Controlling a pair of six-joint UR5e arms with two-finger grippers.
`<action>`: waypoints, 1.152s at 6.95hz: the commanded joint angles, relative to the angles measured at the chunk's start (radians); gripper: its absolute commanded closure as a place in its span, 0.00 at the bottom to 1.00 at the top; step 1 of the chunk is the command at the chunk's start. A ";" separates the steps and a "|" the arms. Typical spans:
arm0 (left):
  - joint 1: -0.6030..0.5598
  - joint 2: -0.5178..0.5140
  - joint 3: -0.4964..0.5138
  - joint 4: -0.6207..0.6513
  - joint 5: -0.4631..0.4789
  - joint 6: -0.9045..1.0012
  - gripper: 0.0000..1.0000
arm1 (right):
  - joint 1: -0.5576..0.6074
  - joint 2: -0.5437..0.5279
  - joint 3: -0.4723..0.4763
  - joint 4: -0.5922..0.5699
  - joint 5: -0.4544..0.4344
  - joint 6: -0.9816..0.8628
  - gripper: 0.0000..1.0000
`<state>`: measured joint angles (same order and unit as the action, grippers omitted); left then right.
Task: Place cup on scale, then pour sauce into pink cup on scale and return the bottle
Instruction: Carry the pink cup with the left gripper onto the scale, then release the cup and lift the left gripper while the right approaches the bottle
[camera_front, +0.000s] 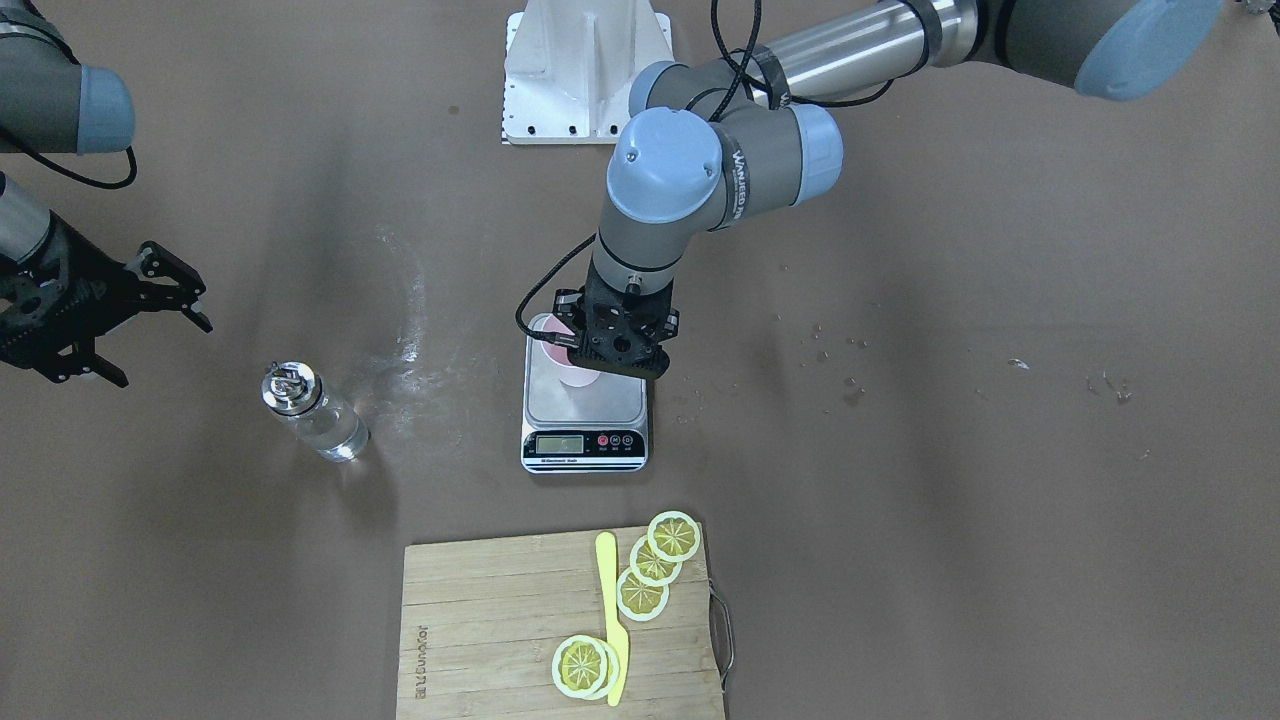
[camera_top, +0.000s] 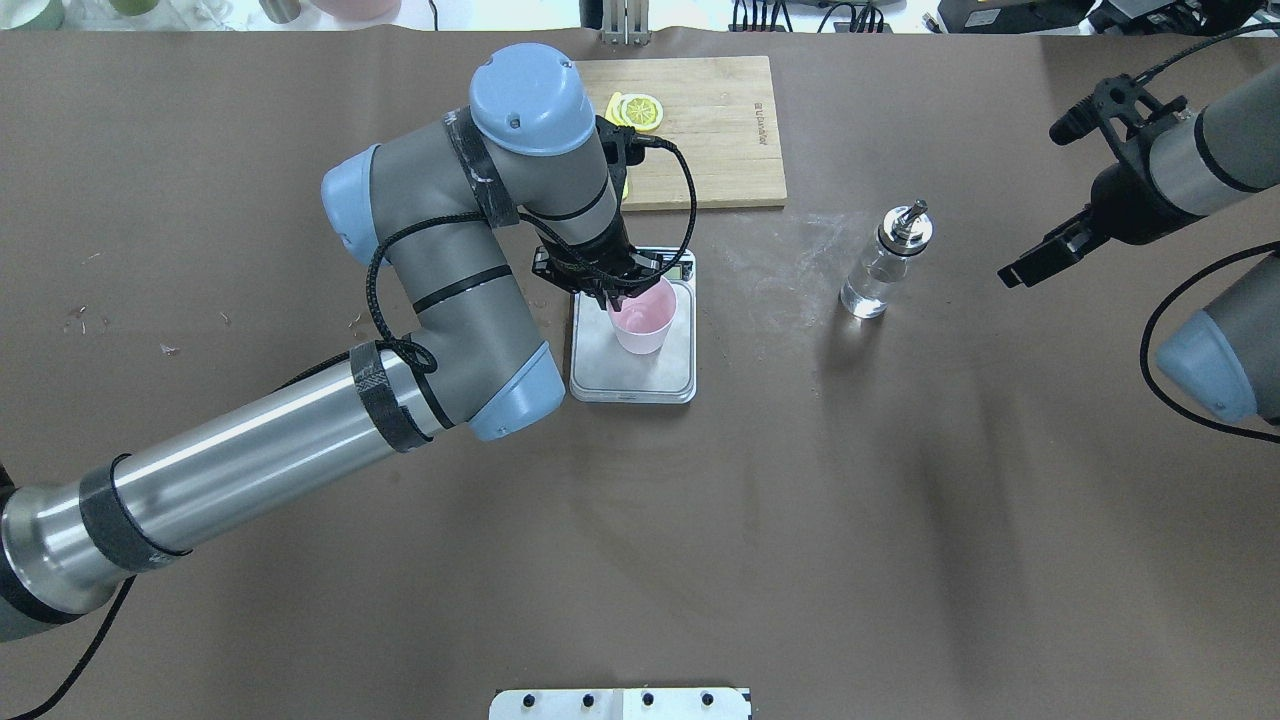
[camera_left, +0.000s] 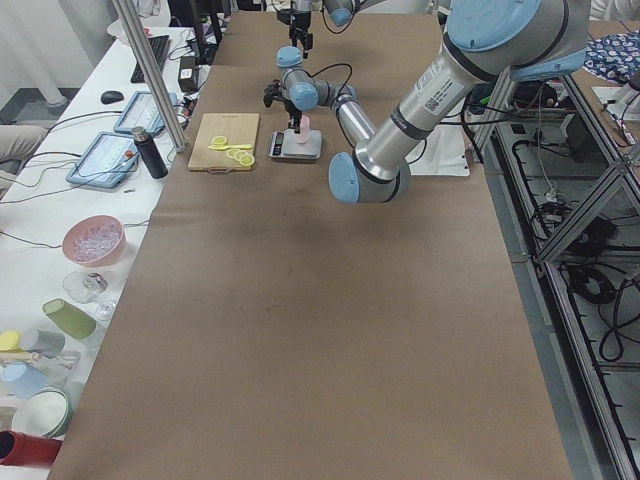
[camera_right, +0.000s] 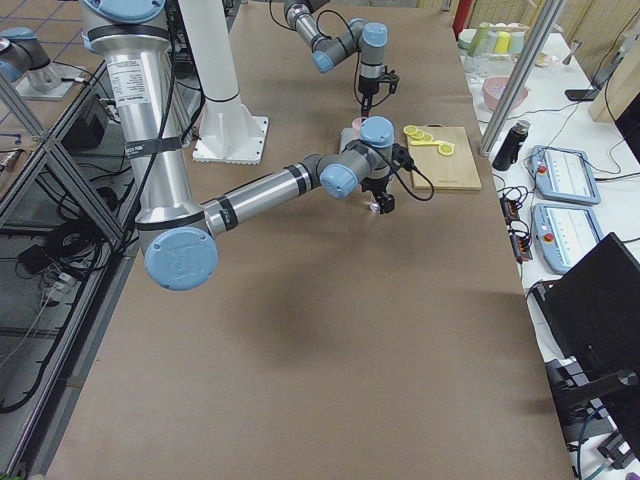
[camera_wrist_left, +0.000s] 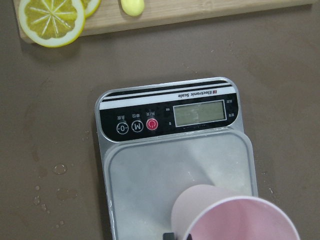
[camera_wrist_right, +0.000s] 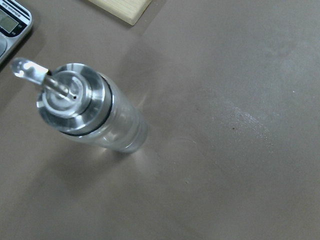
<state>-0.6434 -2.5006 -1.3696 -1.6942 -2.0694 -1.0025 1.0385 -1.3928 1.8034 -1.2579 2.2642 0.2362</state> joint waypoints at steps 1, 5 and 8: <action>-0.002 0.000 0.000 -0.004 0.000 0.001 0.32 | 0.000 0.000 -0.001 0.000 -0.002 0.000 0.00; -0.036 0.058 -0.127 -0.001 -0.009 -0.001 0.03 | 0.000 0.003 0.004 0.000 -0.008 0.000 0.00; -0.109 0.156 -0.300 0.013 -0.018 -0.001 0.03 | -0.003 -0.044 0.016 0.105 -0.035 0.046 0.00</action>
<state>-0.7159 -2.3890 -1.5996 -1.6851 -2.0810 -1.0032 1.0367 -1.4082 1.8172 -1.2300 2.2412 0.2489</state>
